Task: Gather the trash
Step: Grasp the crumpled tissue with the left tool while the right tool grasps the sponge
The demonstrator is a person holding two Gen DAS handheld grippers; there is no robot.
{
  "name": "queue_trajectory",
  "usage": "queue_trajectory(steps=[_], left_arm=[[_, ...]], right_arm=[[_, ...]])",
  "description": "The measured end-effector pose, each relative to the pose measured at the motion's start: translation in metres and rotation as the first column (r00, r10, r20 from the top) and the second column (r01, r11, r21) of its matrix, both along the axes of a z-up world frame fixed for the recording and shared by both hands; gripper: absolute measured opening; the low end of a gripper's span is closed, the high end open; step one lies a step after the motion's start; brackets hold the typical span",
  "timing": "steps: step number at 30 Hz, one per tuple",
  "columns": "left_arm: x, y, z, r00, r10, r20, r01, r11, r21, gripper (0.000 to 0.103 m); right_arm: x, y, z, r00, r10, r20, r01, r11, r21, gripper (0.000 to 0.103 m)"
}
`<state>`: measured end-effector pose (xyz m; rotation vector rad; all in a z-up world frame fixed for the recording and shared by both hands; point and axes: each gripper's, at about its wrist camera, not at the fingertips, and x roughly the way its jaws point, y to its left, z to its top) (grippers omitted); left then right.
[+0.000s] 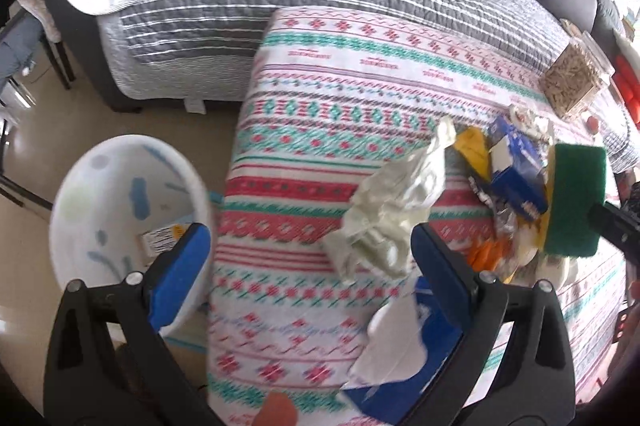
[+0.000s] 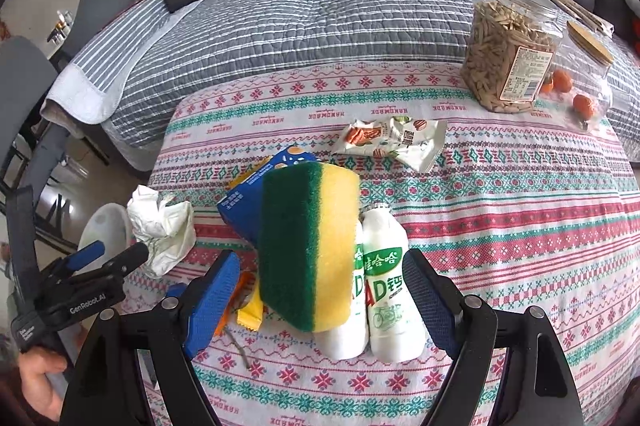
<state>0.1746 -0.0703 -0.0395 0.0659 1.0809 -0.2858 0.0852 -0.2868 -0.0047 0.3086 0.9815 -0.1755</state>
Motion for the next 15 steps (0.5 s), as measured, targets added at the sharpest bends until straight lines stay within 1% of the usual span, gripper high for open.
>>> queue_trajectory(steps=[3,5,12,14,15], left_arm=[[0.002,-0.008,-0.004,1.0,-0.013,-0.018,0.013,0.999,-0.036,0.099],[0.002,-0.013,-0.007,0.999,-0.026,-0.026,0.024,0.998,-0.057,0.089],[0.006,-0.018,-0.011,0.999,-0.038,-0.034,0.034,0.994,-0.1,0.065],[0.007,-0.017,-0.012,0.998,-0.042,-0.04,0.038,0.994,-0.107,0.051],[0.007,-0.017,-0.013,0.998,-0.046,-0.045,0.04,0.993,-0.111,0.048]], right_arm=[[0.001,-0.004,-0.003,1.0,-0.004,-0.005,0.004,1.0,0.007,0.085],[0.0,-0.005,-0.004,1.0,-0.008,-0.006,0.008,1.0,0.011,0.085],[-0.002,-0.007,-0.005,1.0,-0.011,-0.001,0.011,0.999,0.033,0.085],[-0.002,-0.007,-0.005,1.0,-0.014,0.0,0.014,0.999,0.038,0.085],[-0.002,-0.007,-0.006,1.0,-0.016,-0.001,0.016,0.999,0.041,0.085]])
